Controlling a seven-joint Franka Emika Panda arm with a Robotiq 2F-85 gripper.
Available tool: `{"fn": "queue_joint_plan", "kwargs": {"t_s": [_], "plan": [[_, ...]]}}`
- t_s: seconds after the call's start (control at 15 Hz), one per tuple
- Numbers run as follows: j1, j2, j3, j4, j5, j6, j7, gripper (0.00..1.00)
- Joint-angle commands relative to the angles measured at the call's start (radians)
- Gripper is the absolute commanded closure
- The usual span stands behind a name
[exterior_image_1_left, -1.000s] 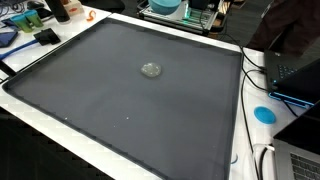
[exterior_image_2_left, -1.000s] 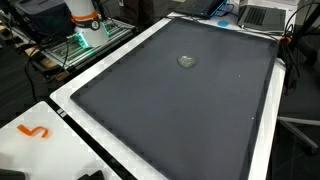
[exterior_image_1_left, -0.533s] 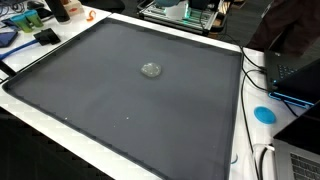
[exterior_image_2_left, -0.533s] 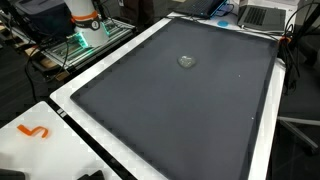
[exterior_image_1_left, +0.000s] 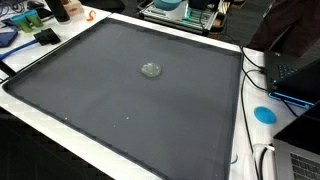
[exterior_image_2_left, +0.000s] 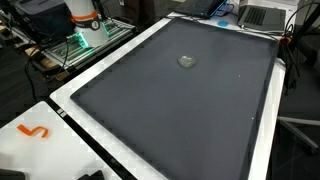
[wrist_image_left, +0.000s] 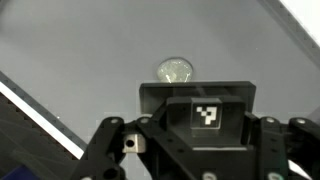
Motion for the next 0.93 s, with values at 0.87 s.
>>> {"fn": "queue_joint_plan", "kwargs": {"t_s": [0.87], "plan": [[-0.078, 0.231, -0.049, -0.268, -0.074, 0.344, -0.290, 0.72]]}}
